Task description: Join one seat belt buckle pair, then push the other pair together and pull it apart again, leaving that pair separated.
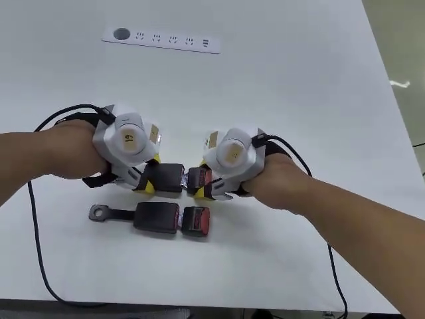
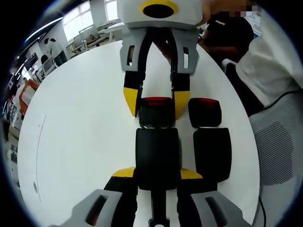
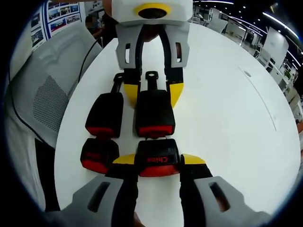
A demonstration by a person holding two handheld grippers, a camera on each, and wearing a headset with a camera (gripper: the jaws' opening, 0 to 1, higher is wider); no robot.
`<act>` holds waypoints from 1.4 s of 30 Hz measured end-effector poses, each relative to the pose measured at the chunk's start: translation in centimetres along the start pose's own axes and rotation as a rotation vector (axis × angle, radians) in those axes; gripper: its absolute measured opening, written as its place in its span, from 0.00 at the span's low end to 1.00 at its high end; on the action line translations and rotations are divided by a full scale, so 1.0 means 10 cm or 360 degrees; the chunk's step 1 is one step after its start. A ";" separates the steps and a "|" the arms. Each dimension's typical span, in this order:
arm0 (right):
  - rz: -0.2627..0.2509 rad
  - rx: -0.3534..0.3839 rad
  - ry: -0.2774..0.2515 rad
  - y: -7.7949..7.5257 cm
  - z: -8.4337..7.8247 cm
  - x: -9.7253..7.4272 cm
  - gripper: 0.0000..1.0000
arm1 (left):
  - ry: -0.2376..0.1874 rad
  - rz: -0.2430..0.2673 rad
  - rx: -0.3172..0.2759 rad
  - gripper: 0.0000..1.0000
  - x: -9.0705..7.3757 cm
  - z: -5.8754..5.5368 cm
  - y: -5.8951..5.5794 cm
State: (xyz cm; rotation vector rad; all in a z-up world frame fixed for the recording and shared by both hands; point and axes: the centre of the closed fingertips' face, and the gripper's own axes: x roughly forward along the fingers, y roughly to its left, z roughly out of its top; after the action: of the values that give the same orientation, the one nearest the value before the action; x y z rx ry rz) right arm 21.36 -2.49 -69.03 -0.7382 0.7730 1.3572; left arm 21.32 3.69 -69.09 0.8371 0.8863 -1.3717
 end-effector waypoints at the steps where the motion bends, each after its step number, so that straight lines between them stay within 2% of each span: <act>1: -0.0003 0.0001 -0.0004 0.00 0.00 0.00 0.31 | 0.0010 0.0000 0.0002 0.32 0.00 0.00 0.00; 4: -0.0002 -0.0004 -0.0005 -0.01 -0.01 0.01 0.32 | 0.0020 -0.0001 0.0003 0.32 0.00 -0.01 0.00; 9: -0.0013 -0.0012 0.0015 -0.04 -0.10 -0.03 0.32 | -0.0013 0.0004 -0.0012 0.32 0.01 -0.02 -0.01; 15: -0.0016 -0.0003 0.0001 0.02 -0.14 -0.08 0.32 | -0.0027 0.0004 -0.0005 0.32 0.01 0.00 -0.02; 19: -0.0024 -0.0014 0.0009 0.02 -0.21 -0.14 0.33 | -0.0029 0.0003 -0.0008 0.32 0.02 -0.03 0.00; 23: -0.0064 -0.0013 0.0037 0.00 -0.35 -0.27 0.33 | -0.0038 0.0009 -0.0027 0.32 0.01 -0.02 0.00; 29: -0.0083 0.0050 0.0069 -0.05 -0.70 -0.47 0.33 | -0.0022 0.0019 -0.0030 0.32 0.01 -0.02 0.00; 34: -0.0091 0.0080 0.0103 -0.03 -0.91 -0.62 0.34 | -0.0024 0.0029 -0.0040 0.33 0.00 0.00 -0.01; 37: -0.0067 0.0123 0.0117 -0.03 -1.06 -0.68 0.34 | -0.0021 0.0025 -0.0031 0.33 0.00 0.00 -0.01; 42: -0.0068 0.0172 0.0113 -0.04 -1.14 -0.73 0.34 | -0.0006 0.0024 -0.0029 0.33 0.01 -0.01 0.00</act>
State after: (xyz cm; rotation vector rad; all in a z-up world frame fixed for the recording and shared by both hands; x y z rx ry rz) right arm 20.74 -16.02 -69.33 -0.7166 0.8749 1.2462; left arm 21.29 3.72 -69.23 0.8255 0.8863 -1.3497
